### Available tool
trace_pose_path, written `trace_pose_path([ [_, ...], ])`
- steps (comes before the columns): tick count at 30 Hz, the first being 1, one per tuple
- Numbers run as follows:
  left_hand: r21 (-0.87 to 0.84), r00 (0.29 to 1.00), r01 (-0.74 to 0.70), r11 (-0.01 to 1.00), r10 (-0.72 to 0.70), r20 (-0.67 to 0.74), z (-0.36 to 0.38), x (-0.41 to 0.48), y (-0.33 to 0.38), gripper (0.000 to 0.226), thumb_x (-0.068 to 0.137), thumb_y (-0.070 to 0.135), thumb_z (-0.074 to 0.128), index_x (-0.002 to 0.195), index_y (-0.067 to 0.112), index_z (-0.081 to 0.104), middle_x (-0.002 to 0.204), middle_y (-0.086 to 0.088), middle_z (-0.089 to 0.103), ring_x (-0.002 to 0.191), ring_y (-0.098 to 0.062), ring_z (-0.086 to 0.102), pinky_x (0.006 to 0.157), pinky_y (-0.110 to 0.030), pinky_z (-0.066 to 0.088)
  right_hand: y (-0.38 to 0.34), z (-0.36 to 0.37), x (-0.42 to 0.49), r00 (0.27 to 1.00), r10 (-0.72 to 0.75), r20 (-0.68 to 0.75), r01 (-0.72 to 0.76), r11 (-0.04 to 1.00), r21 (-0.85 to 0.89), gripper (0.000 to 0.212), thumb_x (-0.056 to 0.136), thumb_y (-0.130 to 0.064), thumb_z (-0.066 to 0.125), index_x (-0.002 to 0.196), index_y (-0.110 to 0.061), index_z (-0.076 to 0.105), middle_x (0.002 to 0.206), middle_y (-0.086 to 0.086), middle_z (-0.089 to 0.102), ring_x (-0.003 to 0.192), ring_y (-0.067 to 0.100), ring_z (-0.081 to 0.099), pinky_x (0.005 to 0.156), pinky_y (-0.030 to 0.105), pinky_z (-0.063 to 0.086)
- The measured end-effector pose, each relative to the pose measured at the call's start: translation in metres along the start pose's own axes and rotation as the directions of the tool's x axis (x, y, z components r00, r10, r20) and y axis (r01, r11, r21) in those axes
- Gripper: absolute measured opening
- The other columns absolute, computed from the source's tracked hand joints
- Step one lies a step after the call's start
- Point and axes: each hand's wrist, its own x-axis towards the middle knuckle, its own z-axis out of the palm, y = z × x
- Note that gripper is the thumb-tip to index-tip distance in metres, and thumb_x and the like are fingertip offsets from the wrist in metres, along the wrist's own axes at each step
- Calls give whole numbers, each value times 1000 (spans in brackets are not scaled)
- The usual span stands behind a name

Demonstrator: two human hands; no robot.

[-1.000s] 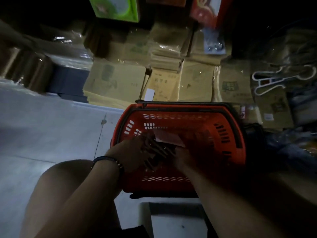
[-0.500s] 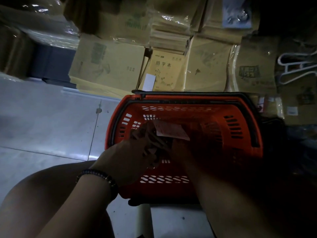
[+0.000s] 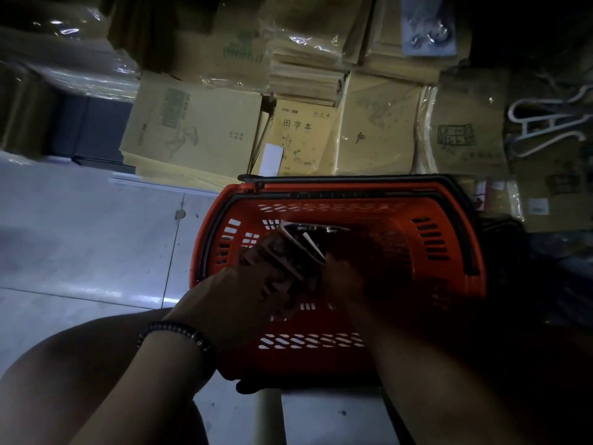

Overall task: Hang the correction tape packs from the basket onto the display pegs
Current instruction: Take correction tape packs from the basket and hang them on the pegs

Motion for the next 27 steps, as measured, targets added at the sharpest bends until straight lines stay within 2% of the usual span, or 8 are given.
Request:
trace_pose_path([
  [4, 22, 997, -79, 997, 80, -23, -1, 3, -10, 50, 104, 56, 43, 150, 38, 38, 136, 7, 64, 115, -14, 68, 95, -32, 57, -1, -9, -21, 997, -35, -73, 39, 997, 65, 38, 106, -25, 46, 144, -21, 48, 133, 15, 65, 122, 39, 64, 98, 45, 51],
  [11, -37, 993, -75, 996, 71, -97, 1, 4, -5, 42, 108, 43, 49, 144, 21, 53, 134, -4, 67, 112, -20, 68, 97, -34, 55, -1, -67, -106, 938, -152, -311, 217, 958, 188, 57, 104, -22, 53, 157, -34, 36, 136, 2, 65, 116, 26, 68, 90, 31, 51],
  [13, -337, 995, -23, 941, -11, -97, 2, -3, -2, 71, 99, 74, 42, 148, 24, 51, 140, -8, 65, 121, -26, 67, 106, -47, 53, -5, -92, -139, 909, -164, -383, 257, 944, 206, 47, 109, -27, 47, 155, -32, 40, 135, 2, 64, 121, 23, 64, 86, 26, 43],
  [16, -919, 976, -56, 391, -173, -133, -4, -24, -3, 98, 82, 98, 30, 134, 22, 66, 124, -16, 75, 117, -37, 70, 103, -59, 53, -6, -117, -176, 852, -187, -488, 349, 899, 265, 42, 110, -36, 48, 152, -28, 48, 138, 1, 63, 124, 22, 60, 88, 23, 38],
  [18, -999, 991, -40, 3, -125, -40, -12, -42, -4, 99, 90, 89, 29, 132, 8, 66, 125, -25, 73, 120, -45, 68, 96, -55, 57, -3, -130, -195, 823, -240, -515, 418, 870, 261, 43, 108, -34, 52, 151, -27, 49, 140, 2, 62, 124, 24, 60, 92, 26, 42],
  [20, -982, 1000, -2, -188, -19, 2, -18, -63, -3, 105, 89, 88, 37, 141, -1, 57, 137, -30, 64, 123, -47, 66, 87, -53, 63, 3, -142, -207, 793, -308, -526, 475, 853, 216, 48, 108, -32, 51, 155, -33, 41, 149, -1, 54, 130, 25, 57, 100, 34, 48],
  [24, -991, 996, -51, -122, 61, -59, -22, -99, 16, 92, 90, 79, 49, 137, 1, 63, 123, -24, 73, 96, -36, 77, 79, -45, 66, 11, -178, -230, 737, -438, -514, 584, 797, 157, 67, 107, -19, 53, 160, -50, 27, 166, -9, 34, 149, 16, 40, 117, 34, 42],
  [27, -987, 978, -161, 6, 132, -159, -18, -127, 43, 79, 95, 71, 53, 133, 4, 69, 127, -23, 72, 104, -36, 75, 91, -47, 60, 10, -205, -253, 661, -562, -497, 675, 735, 66, 84, 99, 2, 57, 159, -52, 33, 166, -20, 30, 151, 9, 34, 119, 35, 41],
])
